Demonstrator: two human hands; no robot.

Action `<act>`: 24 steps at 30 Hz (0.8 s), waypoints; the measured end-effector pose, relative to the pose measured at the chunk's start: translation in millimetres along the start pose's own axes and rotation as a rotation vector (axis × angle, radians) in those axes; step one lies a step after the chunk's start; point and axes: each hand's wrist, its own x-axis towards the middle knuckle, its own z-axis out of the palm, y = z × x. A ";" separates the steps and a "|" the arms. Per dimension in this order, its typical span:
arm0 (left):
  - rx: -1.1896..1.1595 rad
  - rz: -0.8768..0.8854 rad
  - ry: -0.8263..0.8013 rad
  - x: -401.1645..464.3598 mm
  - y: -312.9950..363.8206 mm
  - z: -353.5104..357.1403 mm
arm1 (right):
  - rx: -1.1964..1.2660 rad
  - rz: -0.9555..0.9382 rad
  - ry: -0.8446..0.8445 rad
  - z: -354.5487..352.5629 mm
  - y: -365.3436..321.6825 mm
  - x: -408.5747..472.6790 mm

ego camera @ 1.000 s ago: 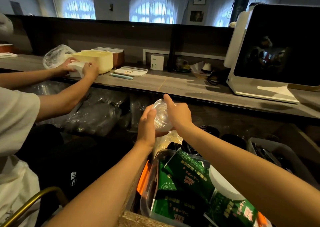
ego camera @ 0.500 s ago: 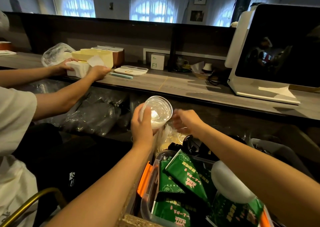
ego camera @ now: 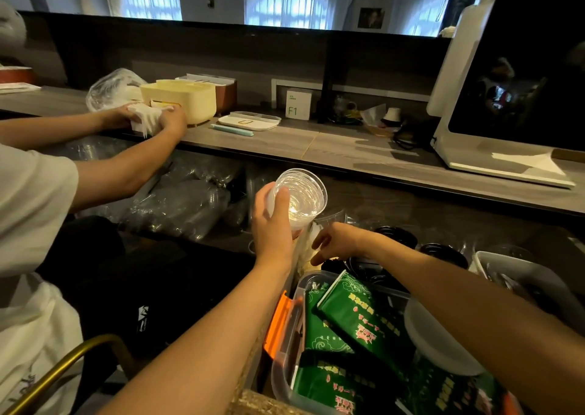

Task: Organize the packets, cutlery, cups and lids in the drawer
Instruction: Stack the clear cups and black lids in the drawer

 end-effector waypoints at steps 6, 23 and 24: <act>0.045 0.051 -0.006 36.2 -2.4 -10.0 | 0.131 -0.065 0.176 -16.3 6.0 -15.6; 0.350 0.176 -0.337 26.1 -2.1 -0.9 | 1.089 -0.107 0.959 -42.7 7.6 -123.4; 0.381 0.193 -0.358 24.7 -2.7 0.0 | 1.070 -0.131 0.952 -39.2 6.8 -126.5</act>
